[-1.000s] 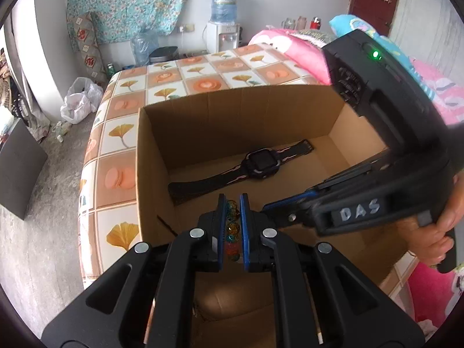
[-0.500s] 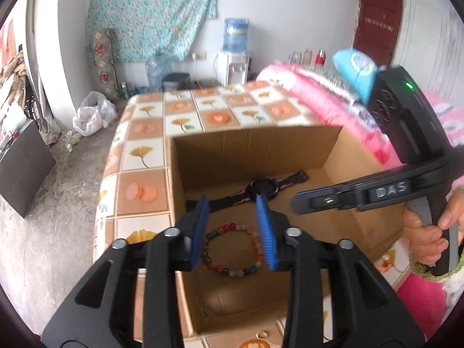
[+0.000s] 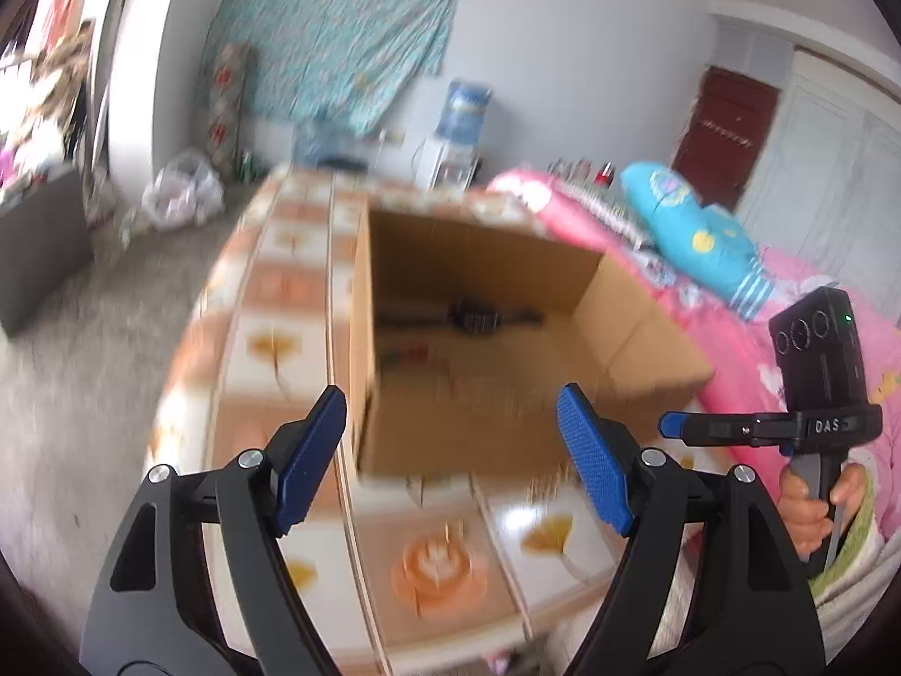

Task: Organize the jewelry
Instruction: 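Lower the bead chain into the box and open the right tool, then move the left tool toward the small gold ring on the table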

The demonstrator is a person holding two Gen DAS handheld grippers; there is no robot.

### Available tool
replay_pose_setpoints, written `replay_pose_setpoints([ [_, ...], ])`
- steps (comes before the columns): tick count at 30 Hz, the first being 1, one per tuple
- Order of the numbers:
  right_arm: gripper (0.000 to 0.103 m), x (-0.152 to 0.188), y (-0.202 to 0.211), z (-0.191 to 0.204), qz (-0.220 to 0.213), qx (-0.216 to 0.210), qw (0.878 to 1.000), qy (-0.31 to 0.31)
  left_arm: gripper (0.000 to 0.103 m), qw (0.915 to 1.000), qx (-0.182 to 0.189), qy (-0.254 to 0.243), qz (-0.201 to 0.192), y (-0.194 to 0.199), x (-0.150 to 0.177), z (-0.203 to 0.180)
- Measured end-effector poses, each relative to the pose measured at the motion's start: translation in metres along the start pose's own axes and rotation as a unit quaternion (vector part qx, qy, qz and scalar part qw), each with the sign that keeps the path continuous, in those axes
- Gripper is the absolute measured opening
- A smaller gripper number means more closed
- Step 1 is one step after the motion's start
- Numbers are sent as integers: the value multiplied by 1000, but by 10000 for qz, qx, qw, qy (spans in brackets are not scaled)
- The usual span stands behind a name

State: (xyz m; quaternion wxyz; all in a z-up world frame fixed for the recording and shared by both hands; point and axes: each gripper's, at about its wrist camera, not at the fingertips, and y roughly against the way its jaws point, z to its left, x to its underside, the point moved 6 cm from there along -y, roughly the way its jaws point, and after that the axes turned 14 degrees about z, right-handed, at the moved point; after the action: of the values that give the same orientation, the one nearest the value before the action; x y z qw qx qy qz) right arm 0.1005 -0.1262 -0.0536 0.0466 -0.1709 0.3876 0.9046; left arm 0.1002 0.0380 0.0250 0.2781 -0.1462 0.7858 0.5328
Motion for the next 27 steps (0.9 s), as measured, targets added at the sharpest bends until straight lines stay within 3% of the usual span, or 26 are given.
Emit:
replay_pose_setpoints([
  [3,41,22,-25,-17,248,6,9990,-363,74,9981,-134,164,577,-33,35,1],
  [7,41,39,-48,-25,573,550,9959,-424,79,9932,-478,237,1037,-60,63,4],
  [9,42,41,-47,-23,502,959,9939,-230,81,9909,-613,341,1151,-66,70,8],
  [11,53,40,-39,-22,264,1405,9897,-102,84,9885,-831,379,1202,-70,73,12],
  [13,53,34,-29,-24,51,1609,9869,-52,84,9864,-1007,348,1248,-73,74,15],
  [19,53,-4,0,-15,-698,1506,9861,-3,91,9811,-1330,115,1399,-81,74,16],
  [23,51,-29,2,-16,-894,1455,9853,-63,94,9759,-1639,-142,1431,-87,77,11],
  [27,51,-44,3,-28,-1011,1314,9858,-255,94,9773,-1588,-92,1397,-87,77,14],
])
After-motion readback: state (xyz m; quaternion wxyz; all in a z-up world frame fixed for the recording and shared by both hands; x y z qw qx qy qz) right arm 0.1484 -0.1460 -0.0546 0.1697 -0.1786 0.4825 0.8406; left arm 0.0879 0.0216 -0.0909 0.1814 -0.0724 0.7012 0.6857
